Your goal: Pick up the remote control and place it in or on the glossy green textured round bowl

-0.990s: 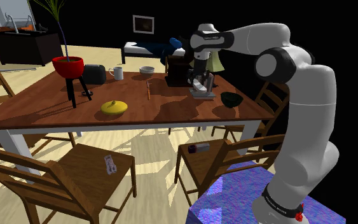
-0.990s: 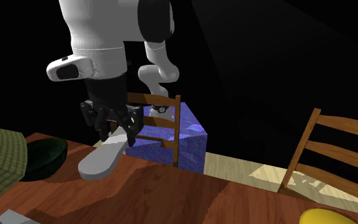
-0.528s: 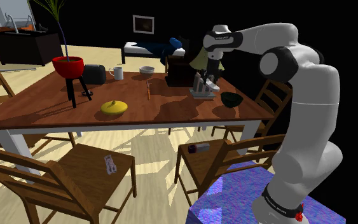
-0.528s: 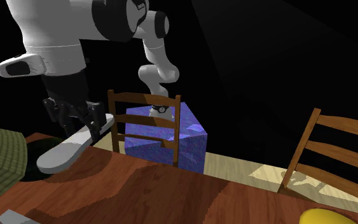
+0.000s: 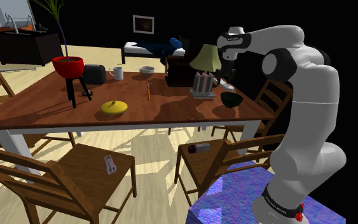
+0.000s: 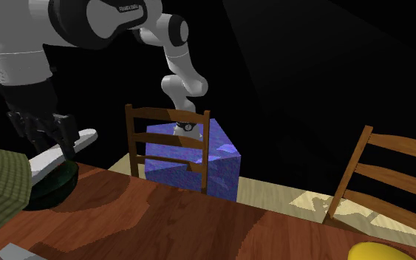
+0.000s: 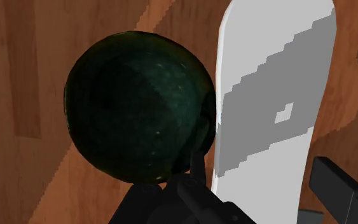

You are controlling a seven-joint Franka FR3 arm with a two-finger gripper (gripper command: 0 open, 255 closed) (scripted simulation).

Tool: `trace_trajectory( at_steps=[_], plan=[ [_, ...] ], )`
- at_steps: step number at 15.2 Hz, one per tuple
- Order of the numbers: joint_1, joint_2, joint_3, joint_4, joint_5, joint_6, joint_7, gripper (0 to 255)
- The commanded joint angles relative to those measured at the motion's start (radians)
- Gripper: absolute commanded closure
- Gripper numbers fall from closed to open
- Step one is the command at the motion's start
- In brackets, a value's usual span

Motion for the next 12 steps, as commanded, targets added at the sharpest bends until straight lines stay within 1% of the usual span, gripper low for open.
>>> trace_trajectory(
  at_steps=[1,6,12],
  plan=[
    [-0.031,0.019,-0.011,0.035,0.007,-0.015,-0.043,255],
    [-0.113,0.086,-0.037,0.139,0.028,-0.052,-0.145,255],
    [-0.109,0.078,-0.036,0.045,0.027,0.033,-0.145,255]
  ],
)
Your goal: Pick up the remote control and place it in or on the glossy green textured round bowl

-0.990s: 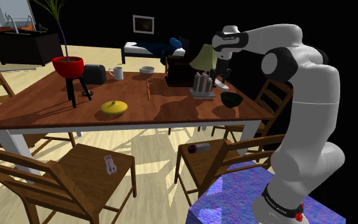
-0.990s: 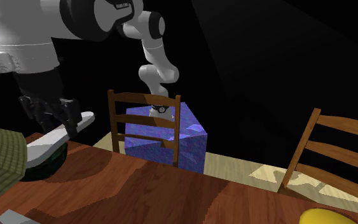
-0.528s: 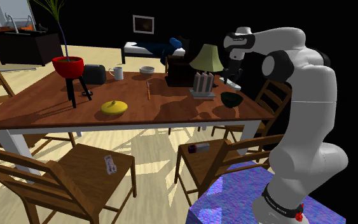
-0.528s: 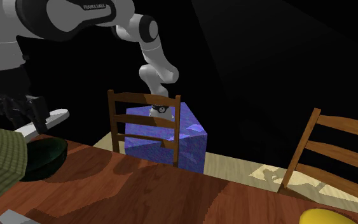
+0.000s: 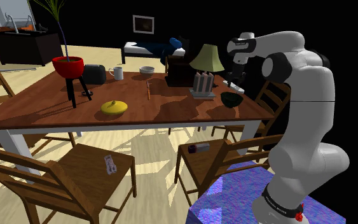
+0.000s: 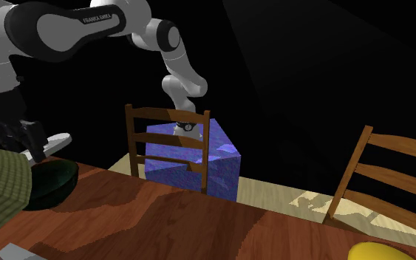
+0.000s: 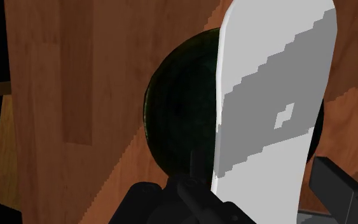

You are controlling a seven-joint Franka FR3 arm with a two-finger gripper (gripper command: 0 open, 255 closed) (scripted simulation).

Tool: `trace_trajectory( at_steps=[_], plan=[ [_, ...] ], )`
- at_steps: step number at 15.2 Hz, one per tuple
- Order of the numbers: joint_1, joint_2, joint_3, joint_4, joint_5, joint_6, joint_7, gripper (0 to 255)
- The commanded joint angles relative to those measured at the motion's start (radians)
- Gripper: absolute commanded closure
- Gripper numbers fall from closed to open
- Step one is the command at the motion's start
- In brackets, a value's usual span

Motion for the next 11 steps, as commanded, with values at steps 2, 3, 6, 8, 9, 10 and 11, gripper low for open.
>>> trace_trajectory(
  at_steps=[2,3,6,8,9,10,11],
  plan=[
    [0.001,0.0,0.0,-0.039,0.0,0.04,-0.001,255],
    [0.001,0.0,0.0,-0.052,0.001,0.053,-0.002,255],
    [0.002,0.003,0.001,-0.089,0.001,0.092,-0.002,255],
    [0.003,0.006,0.001,-0.111,0.002,0.118,-0.002,255],
    [0.003,0.007,0.002,-0.12,0.002,0.129,-0.003,255],
    [0.003,0.007,0.002,-0.121,0.002,0.129,-0.003,255],
    [0.003,0.007,0.002,-0.121,0.002,0.129,-0.003,255]
  ],
)
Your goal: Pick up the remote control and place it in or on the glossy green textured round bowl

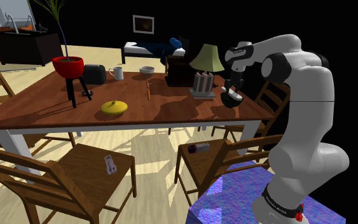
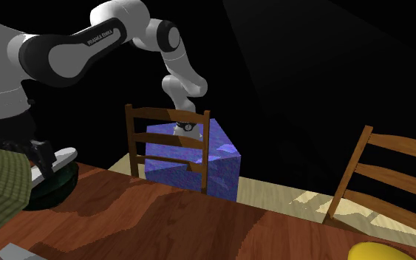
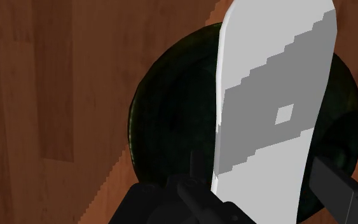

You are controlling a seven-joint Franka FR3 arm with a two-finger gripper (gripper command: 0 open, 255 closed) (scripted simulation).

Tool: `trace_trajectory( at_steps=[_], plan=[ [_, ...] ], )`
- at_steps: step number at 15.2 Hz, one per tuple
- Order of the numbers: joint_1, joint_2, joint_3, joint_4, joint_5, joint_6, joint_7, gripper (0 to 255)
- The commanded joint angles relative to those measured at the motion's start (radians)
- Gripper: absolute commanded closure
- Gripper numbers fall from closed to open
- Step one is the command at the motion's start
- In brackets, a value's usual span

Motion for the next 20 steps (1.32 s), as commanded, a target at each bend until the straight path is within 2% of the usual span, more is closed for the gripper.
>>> trace_trajectory(
  at_steps=[1,5,6,11,15,20],
  plan=[
    [0.0,0.001,0.0,-0.001,0.0,0.004,0.0,255],
    [0.0,0.001,0.0,-0.001,0.0,0.004,0.0,255],
    [0.0,0.001,0.0,-0.001,0.0,0.004,0.0,0],
    [0.0,0.001,0.0,-0.001,0.0,0.003,0.0,0],
    [-0.003,-0.008,-0.001,0.111,-0.002,-0.119,0.003,0],
    [-0.003,-0.008,-0.001,0.111,-0.002,-0.119,0.003,0]
  ],
)
